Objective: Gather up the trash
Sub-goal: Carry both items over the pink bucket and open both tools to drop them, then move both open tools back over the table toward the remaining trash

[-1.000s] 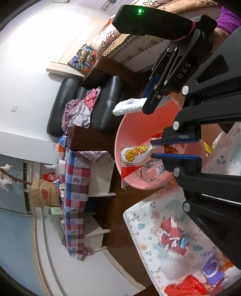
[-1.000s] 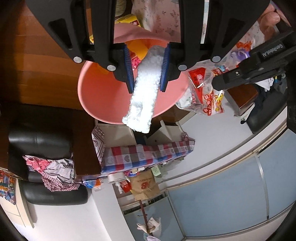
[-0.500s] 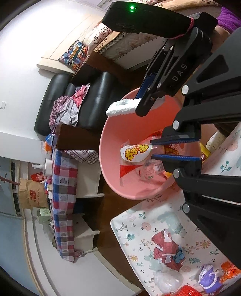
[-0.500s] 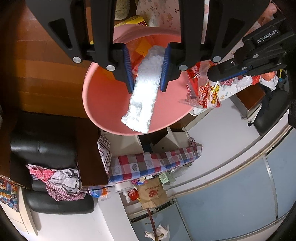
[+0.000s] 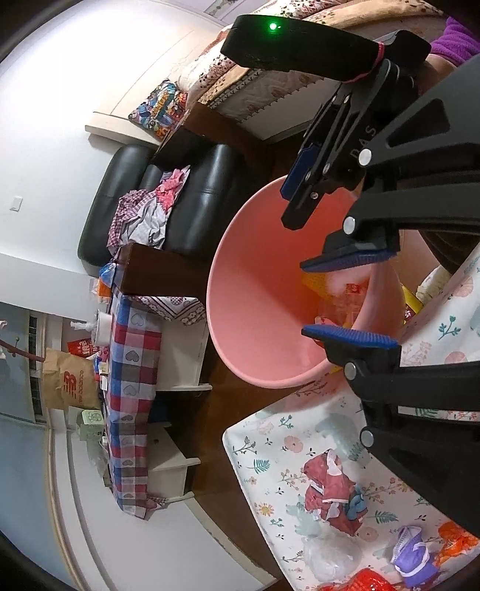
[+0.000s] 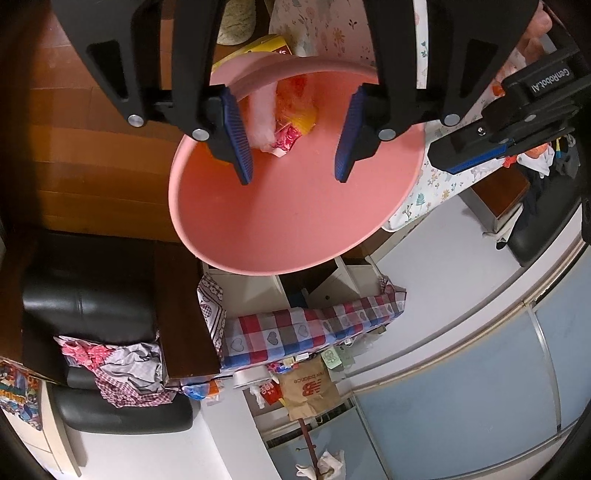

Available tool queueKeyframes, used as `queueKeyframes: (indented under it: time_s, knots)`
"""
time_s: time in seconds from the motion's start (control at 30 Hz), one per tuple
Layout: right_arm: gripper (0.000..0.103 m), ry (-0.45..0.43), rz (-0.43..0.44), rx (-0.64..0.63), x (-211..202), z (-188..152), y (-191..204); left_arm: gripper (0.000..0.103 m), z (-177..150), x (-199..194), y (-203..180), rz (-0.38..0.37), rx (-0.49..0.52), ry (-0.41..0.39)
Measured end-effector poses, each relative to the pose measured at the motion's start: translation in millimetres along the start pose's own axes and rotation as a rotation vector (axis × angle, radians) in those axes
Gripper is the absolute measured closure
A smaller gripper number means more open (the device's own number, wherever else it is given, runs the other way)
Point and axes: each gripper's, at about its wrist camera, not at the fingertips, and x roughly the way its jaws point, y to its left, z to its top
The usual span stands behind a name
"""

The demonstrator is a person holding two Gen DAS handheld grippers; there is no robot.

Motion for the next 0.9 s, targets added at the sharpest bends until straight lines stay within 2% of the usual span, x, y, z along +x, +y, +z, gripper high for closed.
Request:
queueKeyframes:
  time_s: [0.2, 0.53, 0.8, 0.9]
  knots:
    - [0.056, -0.007, 0.029, -0.031, -13, -2, 16, 0.066, -2, -19, 3, 0.001, -0.017, -0.022]
    - [0.056, -0.028, 0.056, -0.119, -40, -22, 67, 0.062, -19, -70, 25, 0.03, -0.068, -0.059]
    - [0.056, 0.033, 0.098, -0.179, -44, -44, 113, 0.061, -46, -125, 57, 0.087, -0.1, -0.104]
    - [0.056, 0.073, 0.122, -0.181, -41, -52, 125, 0.054, -64, -149, 73, 0.137, -0.101, -0.118]
